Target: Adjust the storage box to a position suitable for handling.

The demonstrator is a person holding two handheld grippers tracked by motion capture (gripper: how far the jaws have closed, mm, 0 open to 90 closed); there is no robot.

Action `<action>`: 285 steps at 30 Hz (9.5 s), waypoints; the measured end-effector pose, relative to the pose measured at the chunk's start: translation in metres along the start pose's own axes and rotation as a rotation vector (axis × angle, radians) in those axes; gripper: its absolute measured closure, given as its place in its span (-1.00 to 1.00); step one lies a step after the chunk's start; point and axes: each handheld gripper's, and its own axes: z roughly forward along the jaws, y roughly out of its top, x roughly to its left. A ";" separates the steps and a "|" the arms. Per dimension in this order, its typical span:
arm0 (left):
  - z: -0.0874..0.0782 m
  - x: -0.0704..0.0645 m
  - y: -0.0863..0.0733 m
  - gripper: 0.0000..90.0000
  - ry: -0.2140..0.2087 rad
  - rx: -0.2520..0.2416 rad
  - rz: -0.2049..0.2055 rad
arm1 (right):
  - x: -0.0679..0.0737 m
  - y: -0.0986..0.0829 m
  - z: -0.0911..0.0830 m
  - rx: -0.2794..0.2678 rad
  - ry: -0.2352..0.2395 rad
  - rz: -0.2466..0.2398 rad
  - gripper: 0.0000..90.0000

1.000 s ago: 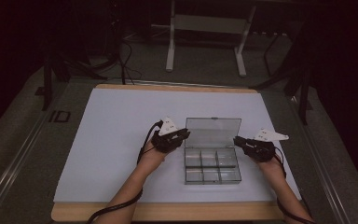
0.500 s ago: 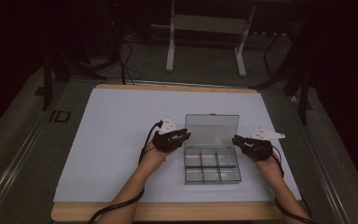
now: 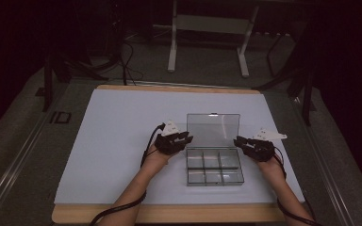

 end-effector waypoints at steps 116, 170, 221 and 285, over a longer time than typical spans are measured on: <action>-0.019 -0.008 -0.011 -0.93 -0.015 0.090 -0.023 | -0.004 0.015 -0.006 0.132 0.022 0.038 0.17; -0.051 -0.007 -0.045 -0.91 -0.020 0.031 -0.018 | -0.038 -0.038 -0.058 0.346 0.246 -0.174 0.55; -0.055 -0.004 -0.049 -0.91 -0.011 0.009 -0.018 | -0.023 -0.002 -0.019 0.886 0.270 -0.452 0.91; -0.057 -0.004 -0.059 -0.92 -0.025 -0.072 0.010 | 0.018 0.074 -0.017 0.838 0.371 -0.595 0.92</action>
